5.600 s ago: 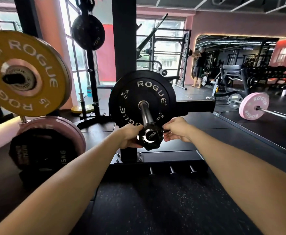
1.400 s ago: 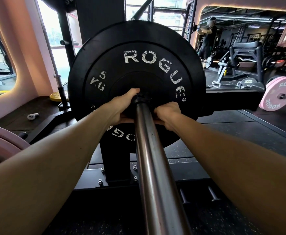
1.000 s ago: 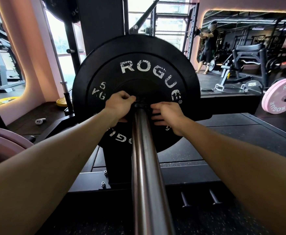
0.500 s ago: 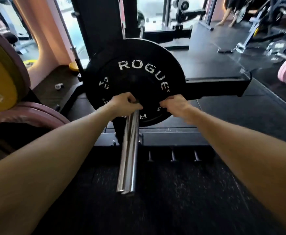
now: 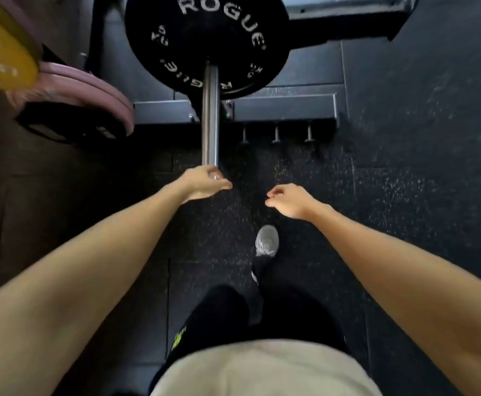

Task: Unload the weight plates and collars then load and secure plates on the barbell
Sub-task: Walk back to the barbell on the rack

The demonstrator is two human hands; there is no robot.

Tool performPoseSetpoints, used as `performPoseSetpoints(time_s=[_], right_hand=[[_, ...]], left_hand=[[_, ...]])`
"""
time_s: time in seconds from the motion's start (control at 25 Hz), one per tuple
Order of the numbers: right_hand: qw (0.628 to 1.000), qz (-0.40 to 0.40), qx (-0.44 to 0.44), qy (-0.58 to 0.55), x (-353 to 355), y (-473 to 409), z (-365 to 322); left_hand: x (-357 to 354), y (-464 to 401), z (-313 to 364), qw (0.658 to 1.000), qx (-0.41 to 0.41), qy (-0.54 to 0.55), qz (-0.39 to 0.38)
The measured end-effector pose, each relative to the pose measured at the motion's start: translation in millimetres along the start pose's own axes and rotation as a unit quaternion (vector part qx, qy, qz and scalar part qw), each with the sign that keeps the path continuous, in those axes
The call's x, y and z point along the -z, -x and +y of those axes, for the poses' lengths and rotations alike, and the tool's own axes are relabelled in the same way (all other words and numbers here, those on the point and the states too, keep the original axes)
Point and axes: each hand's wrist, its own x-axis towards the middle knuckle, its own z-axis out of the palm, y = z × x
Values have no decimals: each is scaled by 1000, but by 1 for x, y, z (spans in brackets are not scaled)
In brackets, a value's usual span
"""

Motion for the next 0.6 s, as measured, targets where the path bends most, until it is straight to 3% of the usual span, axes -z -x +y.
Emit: performPoseSetpoints(time_s=[0.28, 0.6], right_hand=[[995, -22, -94, 10, -80, 82, 67], [980, 84, -149, -100, -103, 141, 91]], left_hand=[[-76, 77, -41, 990, 19, -58, -125], [-88, 103, -38, 979, -42, -109, -164]])
